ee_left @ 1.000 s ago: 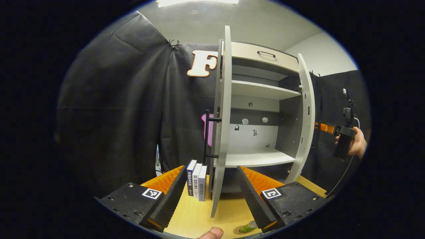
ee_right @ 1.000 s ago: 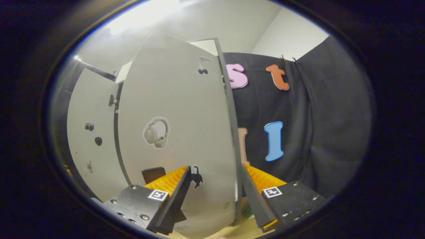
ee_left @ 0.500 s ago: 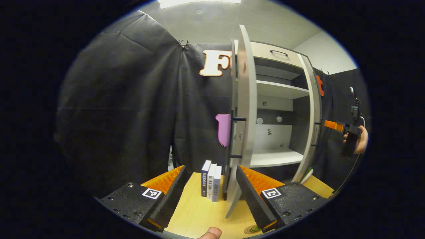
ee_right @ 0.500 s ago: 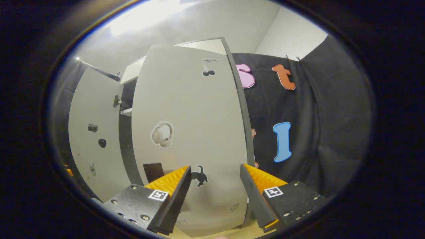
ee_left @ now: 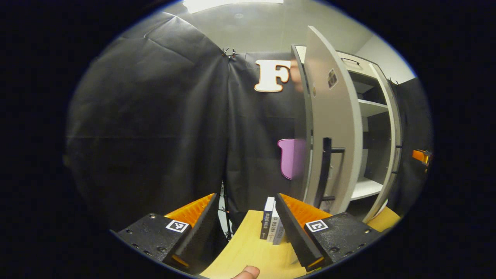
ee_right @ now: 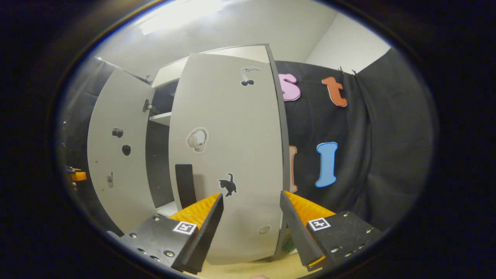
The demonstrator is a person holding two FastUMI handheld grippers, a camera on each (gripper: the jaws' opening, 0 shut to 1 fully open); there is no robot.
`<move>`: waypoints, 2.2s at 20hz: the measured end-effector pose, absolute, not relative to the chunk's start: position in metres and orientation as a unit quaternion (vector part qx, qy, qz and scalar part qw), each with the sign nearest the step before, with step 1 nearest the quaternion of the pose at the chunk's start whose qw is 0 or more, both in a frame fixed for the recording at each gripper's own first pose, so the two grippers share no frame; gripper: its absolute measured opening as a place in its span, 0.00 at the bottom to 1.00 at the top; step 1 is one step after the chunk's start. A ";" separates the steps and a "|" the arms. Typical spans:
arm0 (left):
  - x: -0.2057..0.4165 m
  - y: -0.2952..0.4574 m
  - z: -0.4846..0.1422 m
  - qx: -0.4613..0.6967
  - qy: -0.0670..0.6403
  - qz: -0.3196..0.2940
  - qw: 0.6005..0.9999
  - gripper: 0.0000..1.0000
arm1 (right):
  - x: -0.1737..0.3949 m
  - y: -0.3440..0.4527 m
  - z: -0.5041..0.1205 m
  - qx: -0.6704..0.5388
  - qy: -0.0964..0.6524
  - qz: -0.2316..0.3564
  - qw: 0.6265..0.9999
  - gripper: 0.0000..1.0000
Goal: Grasp the bottle in the cabinet with the left hand and place it on the coaster, then close the right door with the right hand and the left door with the left hand.
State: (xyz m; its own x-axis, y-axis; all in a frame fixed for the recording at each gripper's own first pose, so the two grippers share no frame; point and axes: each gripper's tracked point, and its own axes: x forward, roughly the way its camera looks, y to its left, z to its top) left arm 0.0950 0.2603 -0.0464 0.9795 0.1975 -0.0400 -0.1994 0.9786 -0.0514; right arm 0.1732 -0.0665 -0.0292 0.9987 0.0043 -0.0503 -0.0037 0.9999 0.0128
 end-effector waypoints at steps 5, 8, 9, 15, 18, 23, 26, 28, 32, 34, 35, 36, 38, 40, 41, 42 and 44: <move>0.120 0.265 -0.032 -0.032 0.013 0.090 0.995 0.92 | 0.146 -0.073 -0.031 0.014 0.021 -0.011 1.000 0.89; 0.136 0.253 -0.026 -0.030 0.008 0.075 0.997 0.92 | 0.128 -0.089 -0.025 -0.011 0.008 -0.042 0.999 0.89; 0.143 0.246 -0.027 -0.030 0.016 0.070 0.997 0.94 | 0.123 -0.090 -0.024 -0.018 0.009 -0.045 0.999 0.89; 0.156 0.176 -0.030 -0.025 0.045 0.009 0.999 0.85 | 0.065 -0.095 -0.031 -0.045 -0.002 -0.040 0.998 0.89; 0.156 0.158 -0.034 -0.049 0.057 -0.015 0.997 0.84 | 0.055 -0.102 -0.038 -0.037 0.001 -0.048 0.998 0.89; 0.153 0.129 -0.026 -0.020 0.044 -0.024 0.999 0.86 | 0.052 -0.101 -0.044 -0.021 0.011 -0.045 0.999 0.89; 0.156 0.117 -0.027 -0.020 0.045 -0.034 0.998 0.84 | 0.056 -0.098 -0.043 -0.023 0.013 -0.042 0.999 0.89; 0.157 0.115 -0.028 -0.030 0.046 -0.035 0.998 0.86 | 0.058 -0.095 -0.044 -0.023 0.017 -0.039 0.999 0.89; 0.160 0.109 -0.027 -0.038 0.047 -0.035 0.998 0.84 | 0.062 -0.085 -0.046 -0.016 0.017 -0.028 0.999 0.89; 0.163 0.101 -0.026 -0.039 0.048 -0.040 0.997 0.84 | 0.064 -0.082 -0.049 -0.014 0.020 -0.027 0.999 0.89; 0.164 0.097 -0.026 -0.039 0.047 -0.042 0.997 0.84 | 0.065 -0.080 -0.052 -0.013 0.023 -0.026 0.999 0.89; 0.165 0.094 -0.025 -0.040 0.046 -0.043 0.997 0.84 | 0.066 -0.077 -0.053 -0.012 0.026 -0.026 0.999 0.89; 0.167 0.090 -0.025 -0.047 0.048 -0.044 0.997 0.84 | 0.066 -0.072 -0.054 -0.011 0.027 -0.020 0.999 0.89; 0.168 0.085 -0.026 -0.057 0.049 -0.049 0.996 0.84 | 0.067 -0.066 -0.054 -0.008 0.025 -0.014 1.000 0.89; 0.168 0.086 -0.026 -0.060 0.049 -0.049 0.996 0.84 | 0.068 -0.063 -0.054 -0.007 0.024 -0.011 1.000 0.89; 0.168 0.086 -0.026 -0.060 0.049 -0.048 0.996 0.87 | 0.069 -0.061 -0.054 -0.005 0.022 -0.010 1.000 0.89; 0.169 0.087 -0.023 -0.055 0.044 -0.045 0.997 0.87 | 0.070 -0.056 -0.054 0.001 0.022 -0.007 1.000 0.89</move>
State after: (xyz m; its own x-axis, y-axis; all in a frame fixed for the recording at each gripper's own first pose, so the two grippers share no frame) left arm 0.1689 0.0870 -0.0231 0.9921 -0.0937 -0.0832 0.0840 0.9900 -0.1131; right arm 0.0696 -0.0560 -0.0539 0.9990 -0.0136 -0.0434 0.0137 0.9999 0.0016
